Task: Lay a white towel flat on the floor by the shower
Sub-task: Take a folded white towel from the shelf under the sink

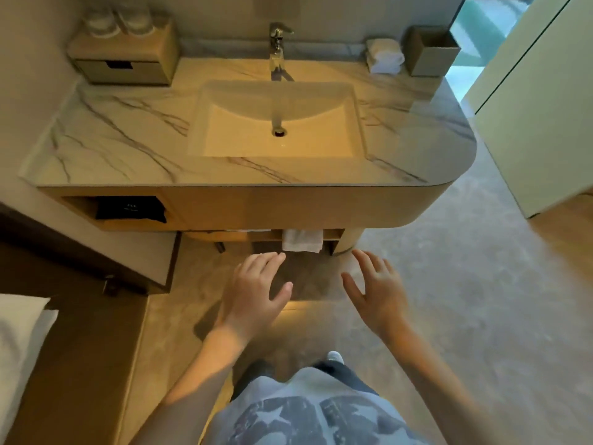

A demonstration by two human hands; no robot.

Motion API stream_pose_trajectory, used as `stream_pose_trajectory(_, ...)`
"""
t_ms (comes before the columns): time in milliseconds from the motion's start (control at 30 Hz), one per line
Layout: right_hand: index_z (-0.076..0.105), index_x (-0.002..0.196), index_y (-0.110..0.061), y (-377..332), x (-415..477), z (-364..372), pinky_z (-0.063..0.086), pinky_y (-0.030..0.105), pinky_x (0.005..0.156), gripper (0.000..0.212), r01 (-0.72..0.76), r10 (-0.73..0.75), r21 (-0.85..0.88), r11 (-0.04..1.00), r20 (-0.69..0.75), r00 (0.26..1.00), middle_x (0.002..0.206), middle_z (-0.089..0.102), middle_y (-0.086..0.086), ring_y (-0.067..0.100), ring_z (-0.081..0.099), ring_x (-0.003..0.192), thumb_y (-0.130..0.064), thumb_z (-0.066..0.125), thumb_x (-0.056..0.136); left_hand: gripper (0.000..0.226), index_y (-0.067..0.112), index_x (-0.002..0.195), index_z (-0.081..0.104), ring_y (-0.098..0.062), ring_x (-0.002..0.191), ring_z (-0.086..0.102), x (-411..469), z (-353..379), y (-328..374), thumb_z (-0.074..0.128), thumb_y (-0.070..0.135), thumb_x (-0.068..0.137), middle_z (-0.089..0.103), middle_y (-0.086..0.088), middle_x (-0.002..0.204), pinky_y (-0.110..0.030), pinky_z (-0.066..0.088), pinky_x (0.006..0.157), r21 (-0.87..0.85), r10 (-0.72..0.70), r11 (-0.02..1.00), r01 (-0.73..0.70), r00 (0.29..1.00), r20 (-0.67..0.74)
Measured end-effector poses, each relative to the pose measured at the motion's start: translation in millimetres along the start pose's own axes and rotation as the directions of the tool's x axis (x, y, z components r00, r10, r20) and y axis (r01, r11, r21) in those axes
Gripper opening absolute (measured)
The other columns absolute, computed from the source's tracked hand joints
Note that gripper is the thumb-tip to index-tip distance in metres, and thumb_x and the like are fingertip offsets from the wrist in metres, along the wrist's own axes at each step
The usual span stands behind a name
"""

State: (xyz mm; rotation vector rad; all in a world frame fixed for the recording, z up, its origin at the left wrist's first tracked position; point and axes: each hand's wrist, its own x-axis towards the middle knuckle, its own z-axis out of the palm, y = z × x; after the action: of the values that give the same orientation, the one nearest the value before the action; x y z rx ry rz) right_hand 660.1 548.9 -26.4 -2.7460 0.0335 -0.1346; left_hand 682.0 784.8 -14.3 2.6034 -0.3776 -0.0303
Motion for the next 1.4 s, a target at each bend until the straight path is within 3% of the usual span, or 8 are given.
stream_pose_trajectory(200,0.054,0.132,-0.01,65,36,-12,0.05,0.039,0.092,0.049,0.135,-0.135,0.014,0.991,0.085,0.987,0.127,0.062,0.007,0.025,0.056,0.113,-0.042,0.05,0.095,0.057,0.022,0.138,0.05,-0.017,0.13,0.043,23,42,44,0.045,0.048,0.088,0.053,0.003,0.139,-0.034,0.027,0.107,0.066,-0.099,0.993,0.098,0.995,0.019)
stream_pose_trajectory(333,0.054,0.132,-0.012,88,51,-21,0.049,0.039,0.093,0.05,0.165,-0.167,0.027,0.986,0.086,0.982,0.127,0.061,0.006,0.024,0.055,0.115,-0.044,0.048,0.095,0.061,0.023,0.14,0.049,-0.018,0.134,0.04,36,53,63,0.037,0.052,0.087,0.049,0.002,0.143,-0.04,0.03,0.11,0.047,-0.137,0.99,0.135,0.99,0.024)
stream_pose_trajectory(600,0.052,0.131,-0.012,85,70,-1,0.048,0.037,0.091,0.048,0.176,-0.179,0.056,0.983,0.061,0.982,0.125,0.062,0.007,0.024,0.056,0.111,-0.043,0.046,0.095,0.056,0.022,0.14,0.048,-0.016,0.135,0.036,51,61,43,0.046,0.047,0.089,0.048,0.002,0.144,-0.03,0.021,0.109,0.067,-0.151,0.987,0.147,0.987,0.057)
stream_pose_trajectory(833,0.052,0.131,-0.013,65,77,32,0.047,0.031,0.087,0.047,0.129,-0.13,0.03,0.991,0.012,0.991,0.122,0.062,0.005,0.02,0.055,0.109,-0.041,0.048,0.094,0.06,0.023,0.141,0.047,-0.015,0.135,0.036,70,71,0,0.04,0.052,0.089,0.048,0.004,0.144,-0.031,0.024,0.11,0.058,-0.093,0.995,0.087,0.989,0.111)
stream_pose_trajectory(1133,0.05,0.134,-0.015,64,89,74,0.049,0.034,0.09,0.049,0.094,-0.098,0.053,0.994,0.067,0.993,0.126,0.061,0.004,0.019,0.054,0.114,-0.045,0.046,0.095,0.059,0.02,0.136,0.053,-0.017,0.131,0.042,78,104,-18,0.04,0.049,0.087,0.053,0.002,0.139,-0.035,0.033,0.107,0.011,-0.082,0.997,0.082,0.992,0.096)
stream_pose_trajectory(1400,0.049,0.135,-0.017,129,101,196,0.046,0.032,0.093,0.049,0.152,-0.158,0.062,0.986,0.096,0.983,0.129,0.059,0.001,0.019,0.052,0.117,-0.046,0.044,0.095,0.058,0.02,0.138,0.051,-0.018,0.129,0.045,96,233,-75,0.043,0.05,0.089,0.052,0.001,0.139,-0.037,0.039,0.106,-0.045,-0.042,0.998,0.046,0.995,0.091)
